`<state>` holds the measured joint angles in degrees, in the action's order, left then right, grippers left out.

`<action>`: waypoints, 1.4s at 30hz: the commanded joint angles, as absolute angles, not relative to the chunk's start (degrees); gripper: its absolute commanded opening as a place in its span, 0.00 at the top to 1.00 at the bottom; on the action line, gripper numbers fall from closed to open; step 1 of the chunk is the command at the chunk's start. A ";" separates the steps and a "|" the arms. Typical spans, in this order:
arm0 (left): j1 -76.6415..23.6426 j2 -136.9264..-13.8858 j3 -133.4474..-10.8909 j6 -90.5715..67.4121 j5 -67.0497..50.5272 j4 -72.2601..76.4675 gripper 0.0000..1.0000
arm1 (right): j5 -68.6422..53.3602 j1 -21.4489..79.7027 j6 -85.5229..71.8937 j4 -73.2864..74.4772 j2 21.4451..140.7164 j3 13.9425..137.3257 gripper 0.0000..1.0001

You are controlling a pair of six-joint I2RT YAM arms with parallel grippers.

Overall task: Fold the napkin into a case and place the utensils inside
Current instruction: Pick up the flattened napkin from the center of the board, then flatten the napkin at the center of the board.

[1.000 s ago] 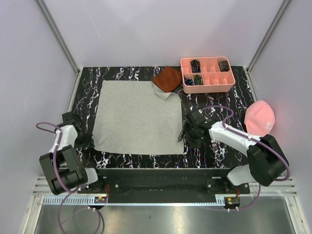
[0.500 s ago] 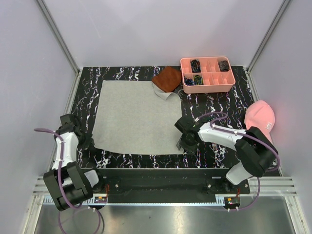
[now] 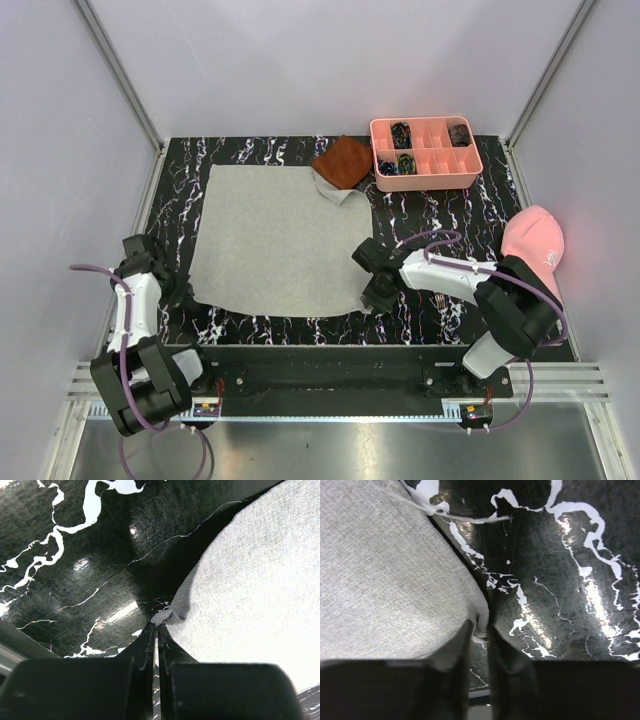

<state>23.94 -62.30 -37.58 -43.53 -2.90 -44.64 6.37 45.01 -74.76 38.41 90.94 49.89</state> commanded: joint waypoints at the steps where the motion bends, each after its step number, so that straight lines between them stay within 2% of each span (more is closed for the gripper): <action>1: 23.99 -60.47 -37.88 -43.16 -2.90 -42.89 1.00 | 8.96 45.53 -75.24 35.86 92.29 48.78 0.91; 3: 24.00 -60.03 -38.49 -42.81 -2.37 -42.89 1.00 | 9.67 45.53 -73.22 34.72 91.15 48.69 1.00; 7: 24.00 -57.58 -40.69 -42.02 -3.07 -42.10 1.00 | 10.63 45.53 -61.29 28.40 85.36 48.60 1.00; 13: 24.00 -52.48 -48.59 -39.55 -7.73 -39.38 1.00 | 11.60 45.53 -39.40 21.62 69.82 53.16 1.00; 19: 23.99 -49.13 -62.56 -40.52 -13.35 -38.50 1.00 | 8.79 45.53 -24.71 24.52 59.97 63.45 1.00; 24: 23.99 -47.90 -81.62 -40.96 -14.51 -43.57 1.00 | 1.94 45.61 -15.05 26.27 51.60 70.64 1.00; 28: 23.99 -44.83 -93.23 -40.08 -8.72 -47.01 1.00 | -6.56 45.53 -11.08 29.00 45.63 76.46 1.00; 34: 23.47 -47.89 -110.64 -38.15 -2.56 -54.57 1.00 | -12.65 45.53 -11.42 29.80 41.23 80.68 1.00; 38: 23.38 -49.39 -114.78 -38.23 -0.88 -55.55 1.00 | -7.14 45.53 -12.30 28.57 39.73 81.03 1.00; 42: 23.38 -50.27 -109.27 -39.90 -1.66 -53.10 1.00 | 4.37 45.44 -13.01 28.74 41.74 81.65 1.00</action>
